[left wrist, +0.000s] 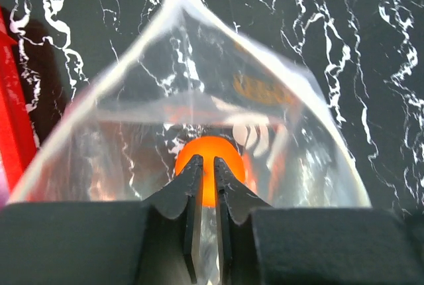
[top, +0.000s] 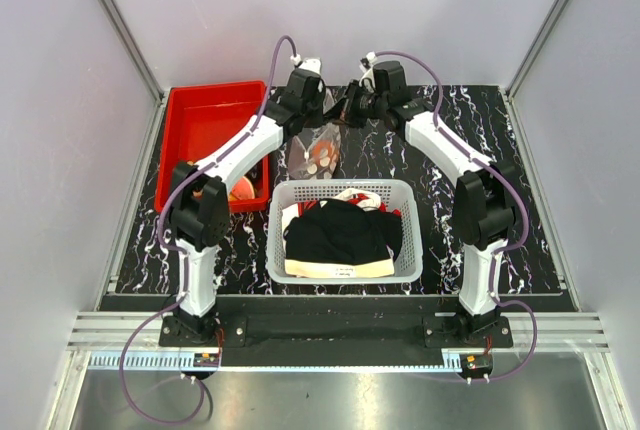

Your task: Open the zip-top bag and remove the fake food

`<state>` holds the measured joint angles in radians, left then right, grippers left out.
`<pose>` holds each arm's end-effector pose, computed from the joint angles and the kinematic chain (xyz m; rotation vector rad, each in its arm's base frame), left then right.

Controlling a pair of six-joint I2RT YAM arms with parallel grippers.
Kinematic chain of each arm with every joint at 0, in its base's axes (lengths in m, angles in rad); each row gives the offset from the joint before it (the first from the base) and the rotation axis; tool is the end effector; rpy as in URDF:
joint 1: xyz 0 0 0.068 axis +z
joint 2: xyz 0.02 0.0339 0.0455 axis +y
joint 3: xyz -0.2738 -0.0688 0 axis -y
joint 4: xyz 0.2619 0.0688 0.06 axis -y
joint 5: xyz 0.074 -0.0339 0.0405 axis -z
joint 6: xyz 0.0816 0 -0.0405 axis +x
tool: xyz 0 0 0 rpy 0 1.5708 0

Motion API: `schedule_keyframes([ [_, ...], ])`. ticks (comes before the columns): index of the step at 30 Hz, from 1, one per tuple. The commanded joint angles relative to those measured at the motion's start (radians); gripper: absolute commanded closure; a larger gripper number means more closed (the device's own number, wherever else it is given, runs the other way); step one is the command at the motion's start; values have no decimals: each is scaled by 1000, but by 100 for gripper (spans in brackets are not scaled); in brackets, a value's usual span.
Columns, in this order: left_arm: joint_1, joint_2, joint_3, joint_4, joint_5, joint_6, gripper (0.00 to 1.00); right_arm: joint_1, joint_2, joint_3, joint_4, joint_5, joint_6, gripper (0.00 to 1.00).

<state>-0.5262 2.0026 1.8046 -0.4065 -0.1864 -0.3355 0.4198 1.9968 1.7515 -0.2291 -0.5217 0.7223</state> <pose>0.4659 -0.2531 0.2818 0.1009 2.1757 -0.2919 0.4679 0.2534 0.2913 -0.0228 2.2125 1.2112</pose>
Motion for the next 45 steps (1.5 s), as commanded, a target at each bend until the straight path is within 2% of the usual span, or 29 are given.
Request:
schedule_keyframes([
  [1, 25, 74, 81, -3, 50, -34, 85, 10, -41, 2, 97, -60, 45, 100],
  [4, 40, 102, 87, 0, 96, -51, 84, 2, -29, -6, 126, -87, 69, 100],
  [8, 57, 133, 88, 0, 171, -50, 76, -22, -26, -26, 129, -97, 55, 100],
  [13, 63, 188, 111, 3, 234, -30, 71, -49, -39, -50, 129, -106, 42, 100],
  [21, 63, 249, 133, 3, 297, 12, 43, -58, -46, -98, 139, -110, 42, 100],
  [28, 63, 252, 98, -49, 314, 88, 32, -73, -59, -133, 154, -110, 31, 100],
  [31, 63, 252, 79, -51, 292, 101, 29, -76, -64, -150, 158, -101, 23, 100],
  [45, 63, 346, 90, -54, 398, 89, 28, -79, -78, -201, 175, -93, 9, 100],
])
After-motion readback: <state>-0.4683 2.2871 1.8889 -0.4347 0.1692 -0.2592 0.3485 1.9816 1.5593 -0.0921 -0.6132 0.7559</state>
